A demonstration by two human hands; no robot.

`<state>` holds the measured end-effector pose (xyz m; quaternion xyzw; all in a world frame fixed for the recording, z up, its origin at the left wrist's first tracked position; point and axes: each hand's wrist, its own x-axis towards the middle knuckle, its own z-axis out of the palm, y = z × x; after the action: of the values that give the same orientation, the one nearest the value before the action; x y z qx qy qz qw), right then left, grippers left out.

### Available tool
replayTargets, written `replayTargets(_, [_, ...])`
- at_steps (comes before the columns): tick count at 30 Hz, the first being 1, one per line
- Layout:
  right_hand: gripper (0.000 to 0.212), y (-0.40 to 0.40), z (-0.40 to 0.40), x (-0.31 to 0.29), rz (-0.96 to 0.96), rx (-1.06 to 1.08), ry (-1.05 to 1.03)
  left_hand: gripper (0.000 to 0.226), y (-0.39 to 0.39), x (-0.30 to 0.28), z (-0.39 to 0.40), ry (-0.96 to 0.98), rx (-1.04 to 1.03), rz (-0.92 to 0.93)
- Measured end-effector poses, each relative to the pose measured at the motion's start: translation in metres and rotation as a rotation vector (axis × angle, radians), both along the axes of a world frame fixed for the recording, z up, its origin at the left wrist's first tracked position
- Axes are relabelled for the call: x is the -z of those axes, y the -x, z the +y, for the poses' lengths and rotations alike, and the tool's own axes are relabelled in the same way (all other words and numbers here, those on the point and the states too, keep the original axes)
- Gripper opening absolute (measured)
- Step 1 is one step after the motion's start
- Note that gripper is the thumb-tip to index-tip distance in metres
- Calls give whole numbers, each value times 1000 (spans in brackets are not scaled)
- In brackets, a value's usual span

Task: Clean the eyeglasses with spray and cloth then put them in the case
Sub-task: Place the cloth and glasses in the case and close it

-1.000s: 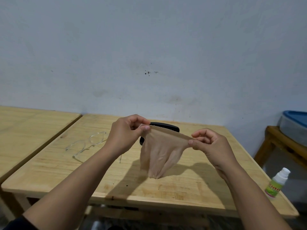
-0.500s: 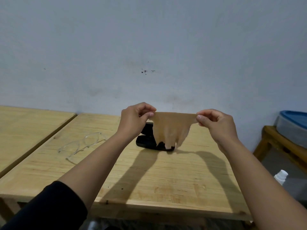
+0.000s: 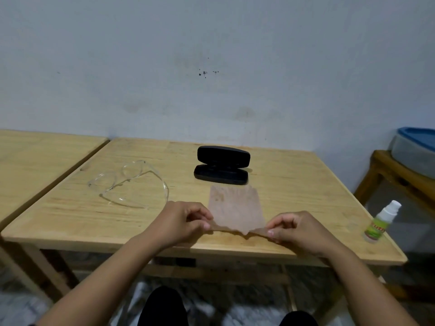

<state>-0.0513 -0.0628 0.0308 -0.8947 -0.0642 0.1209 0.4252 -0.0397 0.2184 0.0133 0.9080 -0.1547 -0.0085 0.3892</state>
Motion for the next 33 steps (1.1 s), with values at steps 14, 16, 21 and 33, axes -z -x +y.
replayTargets(14, [45,-49,47,17,-329,147,327,42,-45,10,-44,-377,-85,-194])
replayTargets(16, [42,-57,42,24,-318,127,387,46,-48,11,-42,-417,-99,-179])
replayTargets(21, [35,-67,41,32,-379,178,425,41,-49,12,-37,-391,-95,-168])
replayTargets(33, [27,-95,163,3,-322,-38,-215,27,-3,-7,96,-157,-357,-479])
